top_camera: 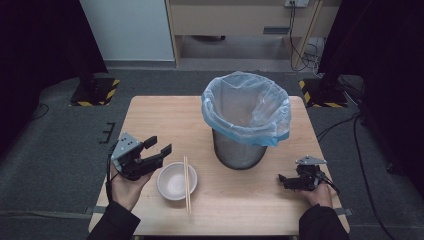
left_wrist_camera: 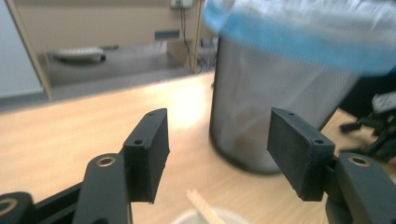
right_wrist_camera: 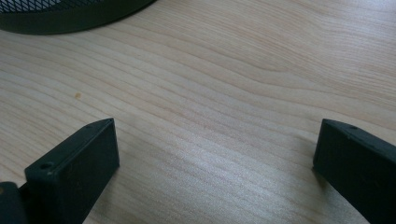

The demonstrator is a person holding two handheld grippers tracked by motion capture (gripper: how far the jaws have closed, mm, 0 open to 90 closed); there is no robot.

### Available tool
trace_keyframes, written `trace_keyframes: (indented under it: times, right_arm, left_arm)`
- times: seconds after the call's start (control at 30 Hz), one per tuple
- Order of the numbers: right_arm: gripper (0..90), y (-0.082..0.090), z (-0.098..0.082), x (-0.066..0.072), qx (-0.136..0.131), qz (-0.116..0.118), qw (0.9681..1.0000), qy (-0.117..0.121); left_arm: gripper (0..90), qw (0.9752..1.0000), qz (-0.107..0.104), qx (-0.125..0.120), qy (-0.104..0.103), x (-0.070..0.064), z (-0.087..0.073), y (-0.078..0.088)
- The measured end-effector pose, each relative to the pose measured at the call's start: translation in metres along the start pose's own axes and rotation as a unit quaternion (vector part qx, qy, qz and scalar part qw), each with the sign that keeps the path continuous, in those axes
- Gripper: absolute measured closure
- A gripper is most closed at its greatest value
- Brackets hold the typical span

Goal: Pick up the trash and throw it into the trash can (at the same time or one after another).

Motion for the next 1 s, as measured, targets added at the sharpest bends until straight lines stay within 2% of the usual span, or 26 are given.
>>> trace_keyframes:
  times: [0.07,0.2,0.27,0.47,0.63,0.7,0.8,0.83,0.97,1.0]
  right_arm:
    - [0.4,0.000,0.000,0.000,0.000,0.000,1.0000,0.000]
    - [0.4,0.000,0.000,0.000,0.000,0.000,1.0000,-0.001]
    - [0.4,0.000,0.000,0.000,-0.001,0.001,1.0000,0.000]
    - [0.4,0.000,0.000,0.000,-0.001,0.000,1.0000,0.000]
    - [0.4,0.000,0.000,0.000,-0.002,-0.001,1.0000,-0.001]
    - [0.4,0.000,0.000,0.000,-0.001,-0.001,1.0000,0.000]
    - [0.4,0.000,0.000,0.000,-0.001,-0.001,1.0000,0.000]
    - [0.4,0.000,0.000,0.000,-0.001,-0.001,1.0000,0.000]
    - [0.4,0.000,0.000,0.000,-0.001,-0.001,1.0000,0.000]
    - [0.4,0.000,0.000,0.000,-0.001,-0.001,1.0000,0.000]
  left_arm:
    - [37.5,0.9998,0.000,0.011,0.018,0.005,-0.013,-0.005]
    - [35.4,0.9988,0.005,0.031,0.038,0.012,-0.034,-0.015]
    - [35.1,0.9981,0.008,0.047,0.039,0.013,-0.044,-0.019]
    - [34.8,0.9957,0.014,0.073,0.054,0.018,-0.062,-0.030]
    - [34.7,0.9938,0.012,0.094,0.059,0.017,-0.074,-0.037]
    - [34.6,0.9932,0.012,0.103,0.054,0.015,-0.080,-0.039]
    - [34.5,0.9902,0.014,0.129,0.052,0.013,-0.095,-0.046]
    - [34.4,0.9902,0.014,0.129,0.052,0.013,-0.095,-0.046]
    - [34.2,0.9864,0.014,0.157,0.047,0.009,-0.108,-0.056]
    - [34.0,0.9862,0.013,0.159,0.046,0.008,-0.109,-0.058]
Point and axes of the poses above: each handheld gripper's, and its own axes: y roughly backward along the jaws, z roughly out of its top, x roughly to its left, the point moved 8 cm from there along -y, roughly forward along the jaws, and after that the axes turned 12 degrees about y, right-handed, at the moved point
